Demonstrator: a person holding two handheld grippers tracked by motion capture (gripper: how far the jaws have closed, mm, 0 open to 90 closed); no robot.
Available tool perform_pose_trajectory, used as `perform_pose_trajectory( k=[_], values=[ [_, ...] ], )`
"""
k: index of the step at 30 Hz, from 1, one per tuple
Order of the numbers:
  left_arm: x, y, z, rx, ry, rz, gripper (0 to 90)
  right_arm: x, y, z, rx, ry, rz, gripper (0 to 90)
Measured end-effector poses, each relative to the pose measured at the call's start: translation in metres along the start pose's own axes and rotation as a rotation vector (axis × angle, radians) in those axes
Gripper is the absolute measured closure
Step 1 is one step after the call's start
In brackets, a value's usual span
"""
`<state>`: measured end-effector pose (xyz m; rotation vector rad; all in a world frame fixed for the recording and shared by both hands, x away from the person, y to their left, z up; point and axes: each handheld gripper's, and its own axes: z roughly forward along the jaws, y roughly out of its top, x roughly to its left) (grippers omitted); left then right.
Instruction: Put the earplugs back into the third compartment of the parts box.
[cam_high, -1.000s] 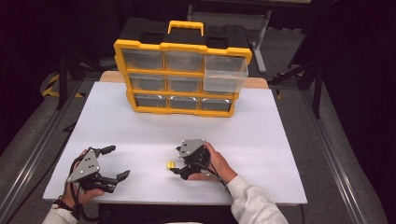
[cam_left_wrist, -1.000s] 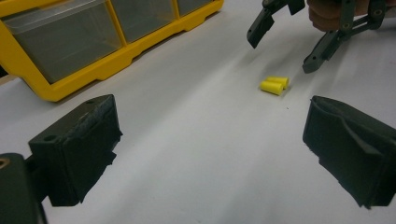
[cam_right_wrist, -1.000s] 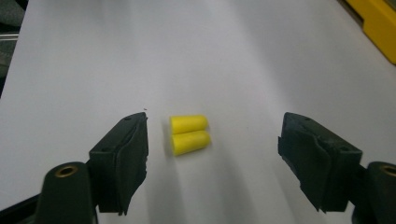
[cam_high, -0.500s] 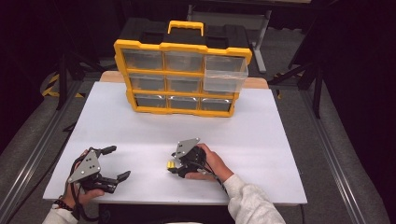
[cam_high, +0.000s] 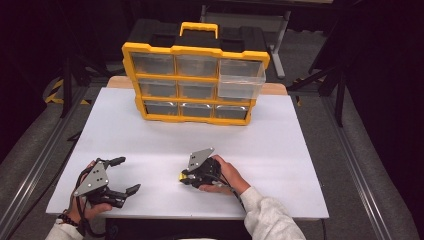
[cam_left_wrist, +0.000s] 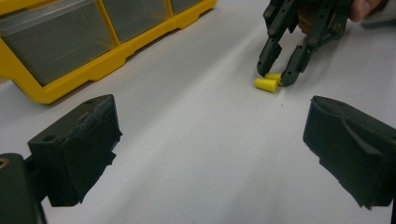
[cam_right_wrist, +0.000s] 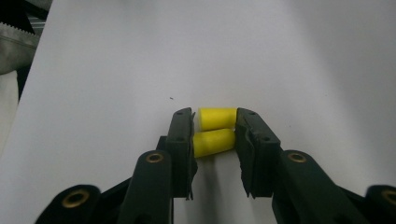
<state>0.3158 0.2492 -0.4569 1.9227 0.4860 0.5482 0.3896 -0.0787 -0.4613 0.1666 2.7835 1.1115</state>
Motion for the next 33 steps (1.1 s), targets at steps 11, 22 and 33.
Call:
perform_pose_trajectory(
  k=[11, 22, 33],
  values=[
    [0.000, 0.000, -0.001, -0.004, -0.001, 0.002, 4.8, 0.008, 0.000, -0.020, -0.042, -0.041, -0.021, 69.2],
    [0.000, 0.001, 0.000, -0.003, -0.001, 0.005, 4.8, 0.014, 0.003, -0.050, -0.115, -0.129, -0.058, 69.6],
    [-0.001, 0.001, 0.000, -0.003, -0.004, 0.003, 4.8, 0.020, 0.009, -0.094, -0.244, -0.236, -0.077, 69.6]
  ],
)
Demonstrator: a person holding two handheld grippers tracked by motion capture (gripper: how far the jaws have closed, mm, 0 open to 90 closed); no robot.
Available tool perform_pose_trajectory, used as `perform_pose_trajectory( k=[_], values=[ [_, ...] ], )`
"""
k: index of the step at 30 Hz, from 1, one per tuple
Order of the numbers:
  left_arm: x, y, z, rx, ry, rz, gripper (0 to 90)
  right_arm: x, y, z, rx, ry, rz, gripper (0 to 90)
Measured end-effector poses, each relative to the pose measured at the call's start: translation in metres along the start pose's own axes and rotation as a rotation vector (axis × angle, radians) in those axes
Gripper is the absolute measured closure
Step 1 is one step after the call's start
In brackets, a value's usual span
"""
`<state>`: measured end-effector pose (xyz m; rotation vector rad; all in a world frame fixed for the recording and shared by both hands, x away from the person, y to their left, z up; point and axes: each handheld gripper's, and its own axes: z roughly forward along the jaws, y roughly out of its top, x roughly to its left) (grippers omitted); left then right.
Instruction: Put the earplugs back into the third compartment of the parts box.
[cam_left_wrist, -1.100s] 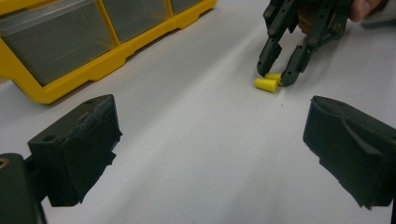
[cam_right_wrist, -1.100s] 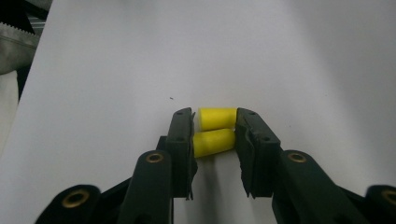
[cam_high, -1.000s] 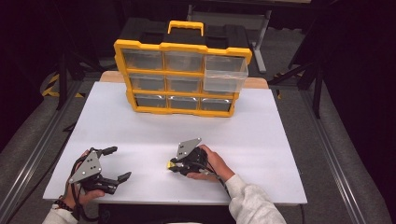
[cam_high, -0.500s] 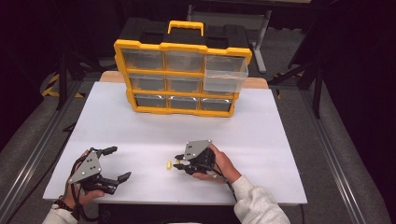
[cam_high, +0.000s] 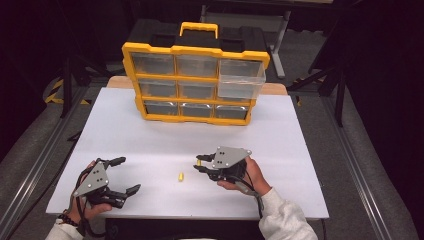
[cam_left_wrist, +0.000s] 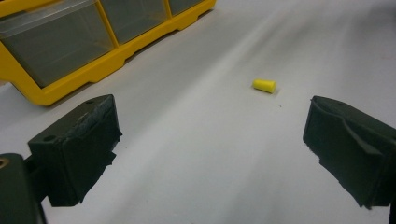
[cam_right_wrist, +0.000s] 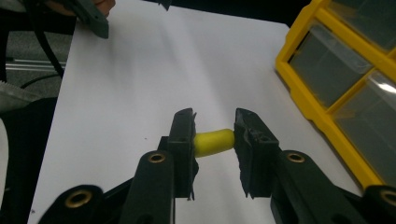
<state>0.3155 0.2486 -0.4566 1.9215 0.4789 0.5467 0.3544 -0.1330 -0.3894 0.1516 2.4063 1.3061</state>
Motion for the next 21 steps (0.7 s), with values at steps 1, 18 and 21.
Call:
perform_pose_trajectory(
  k=[1, 18, 21],
  values=[
    [0.000, 0.000, 0.000, 0.000, 0.000, 0.000, 4.8, -0.001, 0.001, -0.004, -0.008, -0.014, 0.001, 69.7],
    [0.000, -0.001, 0.001, 0.001, -0.001, -0.006, 4.8, -0.014, 0.010, -0.052, -0.118, -0.161, 0.024, 70.0],
    [0.000, -0.001, 0.001, 0.001, 0.000, -0.008, 4.8, -0.015, 0.011, -0.056, -0.128, -0.176, 0.020, 70.0]
  ],
)
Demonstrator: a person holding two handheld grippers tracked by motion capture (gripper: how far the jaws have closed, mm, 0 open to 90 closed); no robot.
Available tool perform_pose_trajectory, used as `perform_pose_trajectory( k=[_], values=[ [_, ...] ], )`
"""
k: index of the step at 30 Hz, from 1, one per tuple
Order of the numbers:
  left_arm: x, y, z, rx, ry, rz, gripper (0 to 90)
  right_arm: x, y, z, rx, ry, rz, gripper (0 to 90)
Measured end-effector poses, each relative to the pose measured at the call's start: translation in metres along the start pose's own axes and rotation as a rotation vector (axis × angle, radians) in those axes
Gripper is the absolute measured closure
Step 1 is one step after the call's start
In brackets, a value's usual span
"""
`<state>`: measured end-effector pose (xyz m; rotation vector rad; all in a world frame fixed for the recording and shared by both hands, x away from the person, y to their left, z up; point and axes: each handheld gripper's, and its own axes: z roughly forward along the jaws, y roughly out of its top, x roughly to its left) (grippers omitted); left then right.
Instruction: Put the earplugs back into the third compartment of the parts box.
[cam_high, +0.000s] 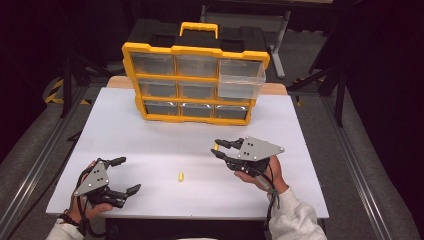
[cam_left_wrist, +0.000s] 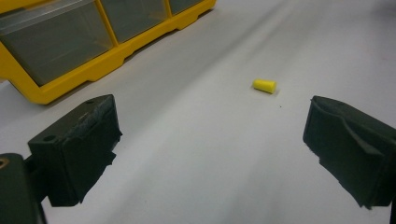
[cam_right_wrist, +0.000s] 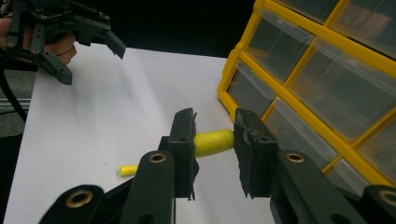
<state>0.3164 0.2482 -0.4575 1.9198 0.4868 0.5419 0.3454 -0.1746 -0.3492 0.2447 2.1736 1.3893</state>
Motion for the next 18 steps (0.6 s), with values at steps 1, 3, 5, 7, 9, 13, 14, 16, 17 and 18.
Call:
perform_pose_trajectory(
  k=[1, 3, 5, 7, 9, 13, 14, 16, 17, 18],
  values=[
    [0.000, 0.000, 0.000, 0.000, -0.001, 0.000, 4.8, -0.001, 0.001, -0.002, -0.004, -0.009, -0.003, 70.0],
    [0.000, -0.001, 0.001, 0.000, -0.001, -0.003, 4.8, -0.002, 0.002, -0.002, -0.008, -0.014, -0.001, 70.1],
    [0.001, -0.001, 0.002, 0.002, -0.003, -0.005, 4.8, -0.004, 0.010, -0.006, -0.028, -0.048, -0.012, 70.2],
    [0.000, -0.001, 0.002, 0.005, -0.003, -0.001, 4.8, -0.007, 0.015, -0.008, -0.034, -0.067, -0.023, 70.3],
    [0.000, -0.001, 0.002, 0.006, -0.001, 0.001, 4.8, -0.011, 0.020, -0.010, -0.045, -0.081, -0.023, 70.2],
    [0.000, -0.001, 0.001, 0.006, 0.001, -0.001, 4.8, -0.022, 0.031, -0.018, -0.050, -0.142, -0.037, 70.2],
    [0.000, -0.001, 0.001, 0.006, 0.002, -0.001, 4.8, -0.026, 0.034, -0.021, -0.054, -0.158, -0.037, 70.3],
    [0.000, -0.001, 0.002, 0.005, 0.002, -0.001, 4.8, -0.030, 0.038, -0.023, -0.055, -0.172, -0.040, 70.3],
    [-0.001, -0.001, 0.002, 0.008, 0.002, 0.003, 4.8, -0.037, 0.044, -0.029, -0.066, -0.203, -0.040, 70.3],
    [-0.001, 0.000, 0.002, 0.008, 0.001, 0.003, 4.8, -0.041, 0.048, -0.033, -0.072, -0.213, -0.037, 70.3]
  ],
)
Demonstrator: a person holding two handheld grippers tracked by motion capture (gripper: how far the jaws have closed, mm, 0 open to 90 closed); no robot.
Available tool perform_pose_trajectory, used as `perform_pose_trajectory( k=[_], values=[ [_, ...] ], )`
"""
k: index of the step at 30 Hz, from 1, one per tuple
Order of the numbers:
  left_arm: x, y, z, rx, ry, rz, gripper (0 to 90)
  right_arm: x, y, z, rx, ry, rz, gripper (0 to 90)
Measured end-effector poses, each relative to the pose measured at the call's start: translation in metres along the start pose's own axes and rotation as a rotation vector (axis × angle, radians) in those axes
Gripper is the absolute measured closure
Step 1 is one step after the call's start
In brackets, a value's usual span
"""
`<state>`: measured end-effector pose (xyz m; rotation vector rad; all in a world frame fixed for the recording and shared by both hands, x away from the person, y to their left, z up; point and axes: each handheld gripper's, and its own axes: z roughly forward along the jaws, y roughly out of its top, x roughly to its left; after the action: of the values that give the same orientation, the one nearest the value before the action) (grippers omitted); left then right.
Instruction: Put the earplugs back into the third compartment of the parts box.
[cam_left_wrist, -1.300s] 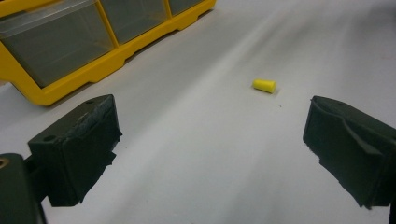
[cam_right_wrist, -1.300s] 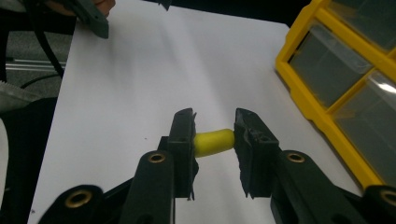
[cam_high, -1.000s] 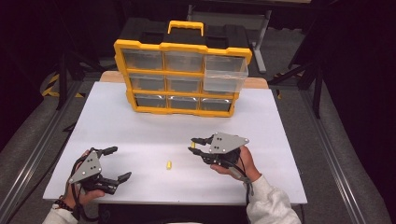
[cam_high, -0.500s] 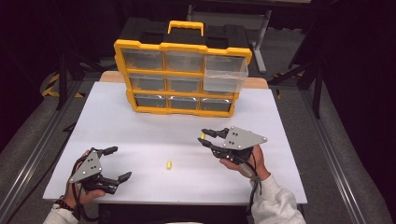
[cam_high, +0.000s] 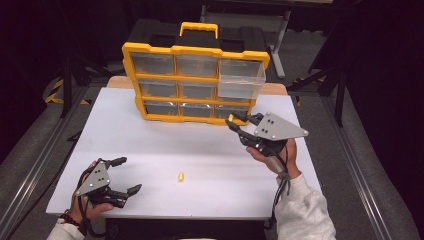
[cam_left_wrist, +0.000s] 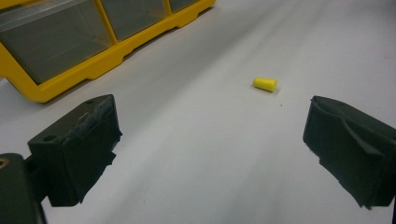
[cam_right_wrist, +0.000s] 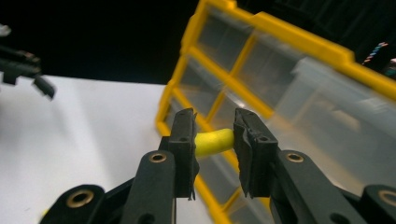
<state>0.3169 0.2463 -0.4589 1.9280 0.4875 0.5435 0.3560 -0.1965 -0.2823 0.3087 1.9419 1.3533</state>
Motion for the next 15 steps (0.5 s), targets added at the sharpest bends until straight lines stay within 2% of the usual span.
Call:
perform_pose_trajectory(
  k=[3, 8, 15],
  values=[
    [0.000, 0.000, 0.000, 0.002, -0.010, -0.001, 5.8, -0.013, 0.010, -0.008, -0.026, -0.024, 0.020, 70.3],
    [0.000, 0.000, 0.001, 0.002, -0.007, -0.001, 5.6, -0.028, 0.023, -0.018, -0.023, -0.088, 0.015, 70.4],
    [0.000, 0.000, 0.001, 0.000, -0.006, -0.005, 5.5, -0.054, 0.040, -0.014, 0.003, -0.169, 0.018, 70.3]
  ],
)
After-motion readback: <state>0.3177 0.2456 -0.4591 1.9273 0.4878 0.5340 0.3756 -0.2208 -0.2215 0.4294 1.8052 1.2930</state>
